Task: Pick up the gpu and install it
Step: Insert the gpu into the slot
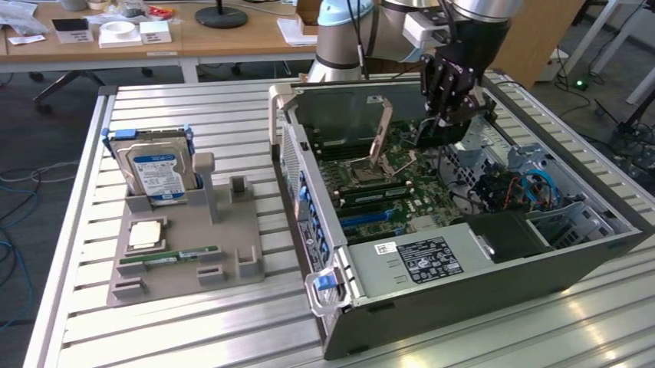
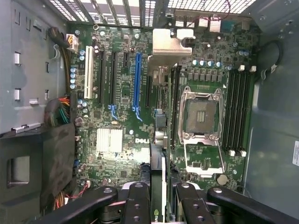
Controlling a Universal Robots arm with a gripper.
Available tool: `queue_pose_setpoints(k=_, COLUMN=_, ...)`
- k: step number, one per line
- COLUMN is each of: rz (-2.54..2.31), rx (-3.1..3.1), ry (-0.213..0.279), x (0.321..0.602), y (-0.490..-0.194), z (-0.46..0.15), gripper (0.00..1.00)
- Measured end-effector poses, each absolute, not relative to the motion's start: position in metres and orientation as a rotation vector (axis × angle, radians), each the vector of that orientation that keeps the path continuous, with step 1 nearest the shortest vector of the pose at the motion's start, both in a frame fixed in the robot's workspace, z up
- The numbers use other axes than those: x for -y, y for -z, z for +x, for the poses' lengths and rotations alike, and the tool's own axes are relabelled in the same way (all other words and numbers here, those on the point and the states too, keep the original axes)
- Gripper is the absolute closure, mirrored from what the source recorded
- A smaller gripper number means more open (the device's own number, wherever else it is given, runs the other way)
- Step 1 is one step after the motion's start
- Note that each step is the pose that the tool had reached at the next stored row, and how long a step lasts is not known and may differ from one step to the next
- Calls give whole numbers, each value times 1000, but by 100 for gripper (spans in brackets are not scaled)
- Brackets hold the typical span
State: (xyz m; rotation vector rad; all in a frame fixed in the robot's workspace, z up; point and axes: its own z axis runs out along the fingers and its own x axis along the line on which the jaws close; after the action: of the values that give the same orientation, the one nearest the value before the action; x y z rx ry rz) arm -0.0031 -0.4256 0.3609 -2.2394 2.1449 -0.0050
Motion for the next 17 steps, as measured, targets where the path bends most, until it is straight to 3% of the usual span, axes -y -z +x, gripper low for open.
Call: queue_pose_setpoints(k=17, rz=-2177, rx=-2206, ry=10, x=427, y=-349, z=-15, gripper=74)
